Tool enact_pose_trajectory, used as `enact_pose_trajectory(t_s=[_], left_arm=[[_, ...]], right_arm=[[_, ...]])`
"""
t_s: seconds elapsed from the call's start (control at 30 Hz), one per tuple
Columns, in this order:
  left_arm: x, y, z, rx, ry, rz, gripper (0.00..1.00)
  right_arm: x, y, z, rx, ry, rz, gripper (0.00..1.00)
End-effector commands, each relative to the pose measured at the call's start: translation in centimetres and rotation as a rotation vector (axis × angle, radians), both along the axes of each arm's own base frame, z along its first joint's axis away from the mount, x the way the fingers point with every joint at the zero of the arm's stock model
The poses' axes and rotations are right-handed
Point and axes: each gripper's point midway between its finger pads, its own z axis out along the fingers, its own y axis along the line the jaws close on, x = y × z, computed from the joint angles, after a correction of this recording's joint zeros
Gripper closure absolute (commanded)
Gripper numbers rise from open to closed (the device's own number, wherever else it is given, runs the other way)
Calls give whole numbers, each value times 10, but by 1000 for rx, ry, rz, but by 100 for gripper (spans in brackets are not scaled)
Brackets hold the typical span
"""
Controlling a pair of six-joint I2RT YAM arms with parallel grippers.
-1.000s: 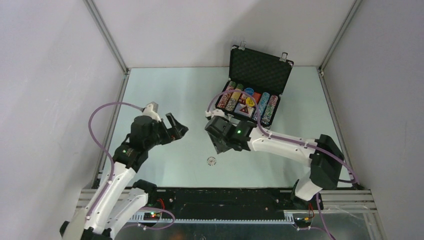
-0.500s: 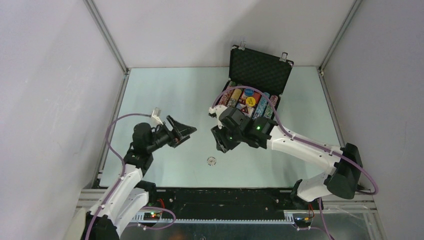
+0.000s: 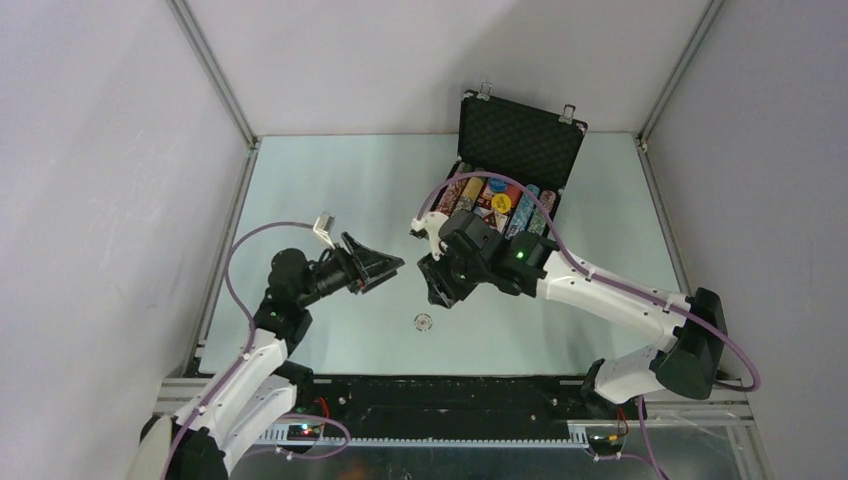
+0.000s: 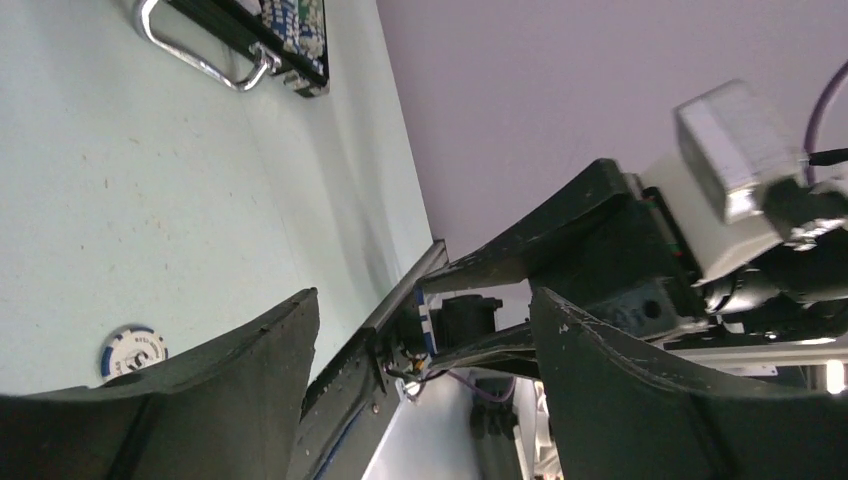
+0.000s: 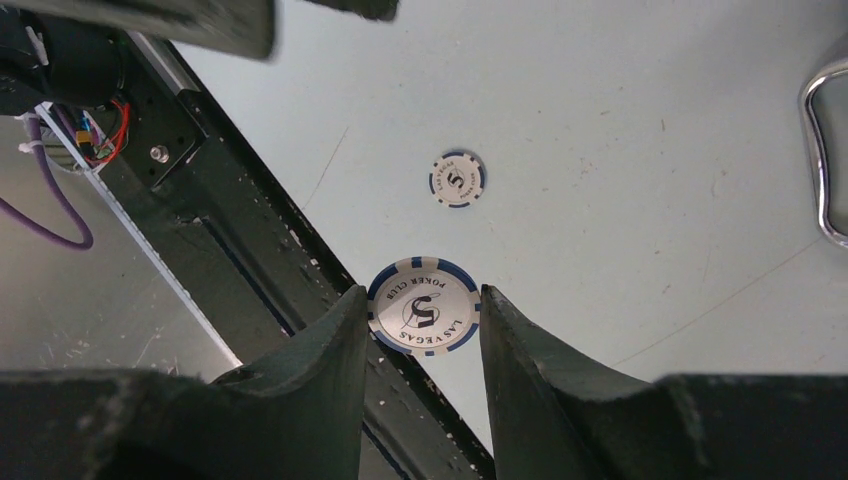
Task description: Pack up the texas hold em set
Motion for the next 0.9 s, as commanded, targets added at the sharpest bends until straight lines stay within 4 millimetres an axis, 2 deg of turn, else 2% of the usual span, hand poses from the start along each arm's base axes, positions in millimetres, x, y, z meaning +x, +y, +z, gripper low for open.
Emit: enact_pose_trajectory(t_s=[0.0, 0.57, 0.87], left_arm=[[-9, -9, -1, -30, 23, -47, 19], [-24, -33, -9, -28, 113, -163, 26], [-27, -38, -5, -25, 100, -192, 29]], right_arm=[[2, 8, 31, 45, -100, 64, 57], [7, 12, 34, -14, -164, 125, 57], [6, 16, 31, -17, -151, 137, 57]])
